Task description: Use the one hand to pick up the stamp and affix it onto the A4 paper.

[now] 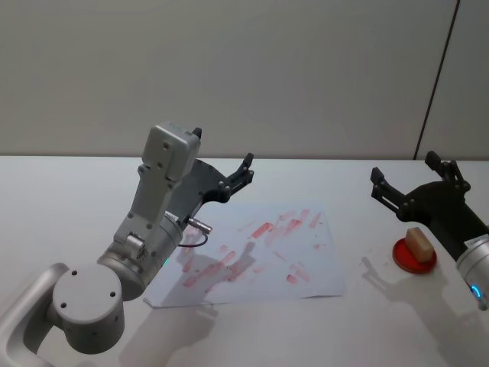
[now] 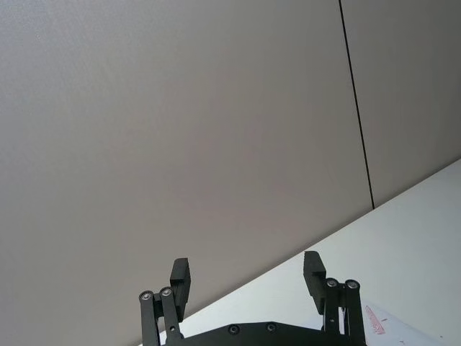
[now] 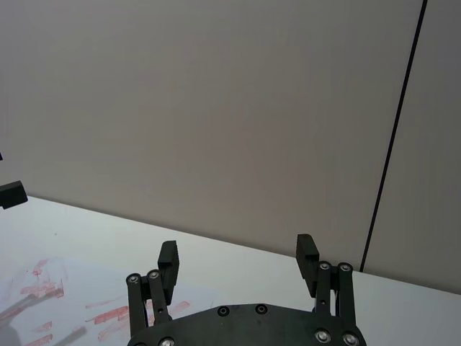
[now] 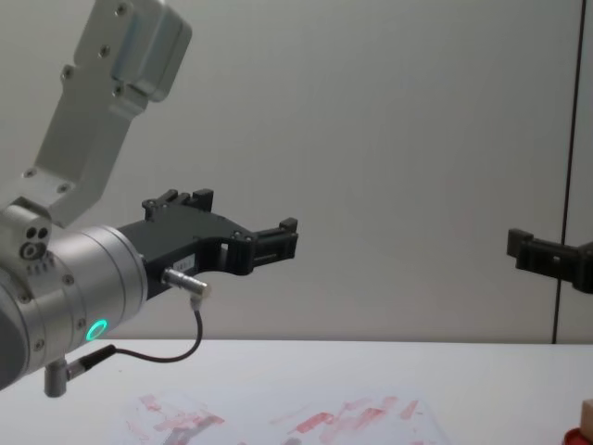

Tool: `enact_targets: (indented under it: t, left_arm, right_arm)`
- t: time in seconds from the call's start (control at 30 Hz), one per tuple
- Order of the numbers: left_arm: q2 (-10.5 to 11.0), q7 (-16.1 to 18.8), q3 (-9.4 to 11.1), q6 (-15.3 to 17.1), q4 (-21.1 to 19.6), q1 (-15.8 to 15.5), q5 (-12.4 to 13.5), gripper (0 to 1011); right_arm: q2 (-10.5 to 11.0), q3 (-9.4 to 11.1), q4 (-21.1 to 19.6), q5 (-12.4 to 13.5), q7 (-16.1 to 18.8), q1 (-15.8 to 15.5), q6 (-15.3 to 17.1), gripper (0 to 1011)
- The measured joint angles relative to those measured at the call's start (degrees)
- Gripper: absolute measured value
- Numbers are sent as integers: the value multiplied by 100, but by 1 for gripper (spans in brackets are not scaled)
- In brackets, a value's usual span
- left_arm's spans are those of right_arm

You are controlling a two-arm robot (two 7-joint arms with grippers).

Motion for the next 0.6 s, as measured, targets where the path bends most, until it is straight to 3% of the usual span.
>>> enact_targets:
  t: [0.6]
  left_arm:
    - [0,0,0,0,0,0,0,1002]
  right_arm:
    - [-2,2,-1,1,0,0,-7,1001]
